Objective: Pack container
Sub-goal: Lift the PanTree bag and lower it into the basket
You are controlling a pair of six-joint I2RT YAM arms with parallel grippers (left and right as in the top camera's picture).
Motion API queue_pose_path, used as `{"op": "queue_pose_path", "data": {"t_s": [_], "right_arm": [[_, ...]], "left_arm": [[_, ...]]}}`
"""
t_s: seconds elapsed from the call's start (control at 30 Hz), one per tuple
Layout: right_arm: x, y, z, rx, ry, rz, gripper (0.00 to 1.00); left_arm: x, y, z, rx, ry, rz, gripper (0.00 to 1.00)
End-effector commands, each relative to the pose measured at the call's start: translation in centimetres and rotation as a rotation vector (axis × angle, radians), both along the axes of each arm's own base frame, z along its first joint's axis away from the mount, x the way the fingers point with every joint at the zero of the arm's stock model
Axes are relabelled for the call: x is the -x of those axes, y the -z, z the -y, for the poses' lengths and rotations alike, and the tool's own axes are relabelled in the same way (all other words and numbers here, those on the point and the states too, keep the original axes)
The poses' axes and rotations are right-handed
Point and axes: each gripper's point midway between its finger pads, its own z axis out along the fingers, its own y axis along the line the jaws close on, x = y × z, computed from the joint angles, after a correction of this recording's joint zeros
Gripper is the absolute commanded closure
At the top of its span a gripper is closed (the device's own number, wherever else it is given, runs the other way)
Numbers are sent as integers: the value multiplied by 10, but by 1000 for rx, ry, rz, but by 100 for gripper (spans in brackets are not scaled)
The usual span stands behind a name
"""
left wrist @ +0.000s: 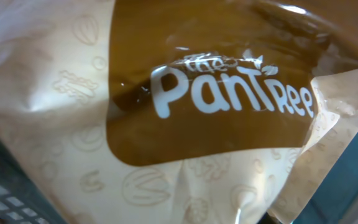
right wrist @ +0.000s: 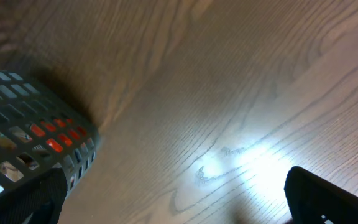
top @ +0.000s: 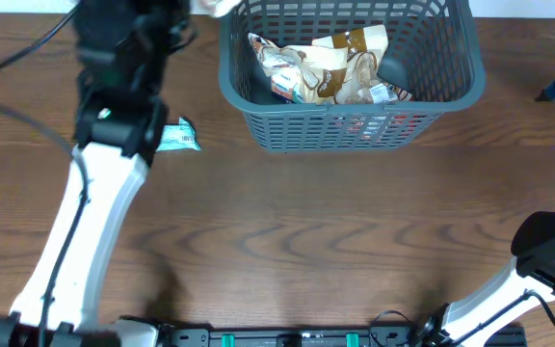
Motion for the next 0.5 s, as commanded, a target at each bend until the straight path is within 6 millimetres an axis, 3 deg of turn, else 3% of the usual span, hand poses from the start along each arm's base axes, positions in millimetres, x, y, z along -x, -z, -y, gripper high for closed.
{"op": "queue_pose_path", "data": {"t_s": [0.0, 0.1, 0.27, 0.47], "right_arm": [[0, 5, 1, -6, -8, -13, 1], [0, 5, 1, -6, -8, -13, 1], [0, 5, 1, -6, -8, -13, 1], [0, 5, 1, -6, -8, -13, 1]], "left_arm": [[-12, -9, 38, -154, 38, 65, 94], [-27, 5, 64, -170, 77, 37, 93], [-50, 46, 97, -203, 126, -54, 93], [-59, 98, 123, -323, 167, -151, 92]]}}
